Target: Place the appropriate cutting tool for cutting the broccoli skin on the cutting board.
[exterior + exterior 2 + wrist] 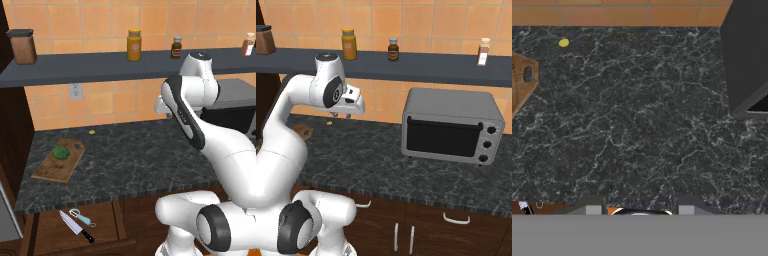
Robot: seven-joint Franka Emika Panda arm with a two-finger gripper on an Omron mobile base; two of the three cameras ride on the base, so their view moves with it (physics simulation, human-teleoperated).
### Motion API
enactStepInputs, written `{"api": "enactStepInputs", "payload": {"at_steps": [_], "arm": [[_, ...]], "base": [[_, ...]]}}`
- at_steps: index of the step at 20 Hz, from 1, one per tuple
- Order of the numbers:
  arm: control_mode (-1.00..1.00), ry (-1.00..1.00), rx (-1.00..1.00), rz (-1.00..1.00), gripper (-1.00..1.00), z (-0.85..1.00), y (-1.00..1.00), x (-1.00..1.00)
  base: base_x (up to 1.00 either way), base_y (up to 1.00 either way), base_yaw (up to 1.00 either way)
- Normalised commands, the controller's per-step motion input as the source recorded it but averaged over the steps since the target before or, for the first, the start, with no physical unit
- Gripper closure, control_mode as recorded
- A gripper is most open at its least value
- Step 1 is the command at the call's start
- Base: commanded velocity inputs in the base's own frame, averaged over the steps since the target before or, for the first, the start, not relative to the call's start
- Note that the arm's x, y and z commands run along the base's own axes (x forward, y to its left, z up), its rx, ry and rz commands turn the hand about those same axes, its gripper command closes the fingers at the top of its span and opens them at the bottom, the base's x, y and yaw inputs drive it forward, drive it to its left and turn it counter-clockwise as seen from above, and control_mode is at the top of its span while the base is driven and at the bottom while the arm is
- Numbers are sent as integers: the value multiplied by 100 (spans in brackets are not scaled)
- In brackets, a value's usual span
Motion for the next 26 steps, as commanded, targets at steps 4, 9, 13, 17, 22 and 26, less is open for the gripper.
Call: {"api": "enactStepInputs", "payload": {"at_steps": [4, 9, 13, 17, 22, 26], "arm": [[-100, 0, 0, 0, -100, -8, 12, -43], [-100, 3, 0, -4, -100, -65, 94, -76], [-100, 4, 0, -10, -100, -67, 100, -53], [-100, 1, 3, -12, -100, -50, 100, -55], [-100, 14, 6, -11, -100, -50, 100, -31], [-100, 23, 0, -3, -100, -43, 69, -12]], "base": [[0, 0, 0], [0, 0, 0], [0, 0, 0], [0, 0, 0], [0, 0, 0], [0, 0, 0]]}}
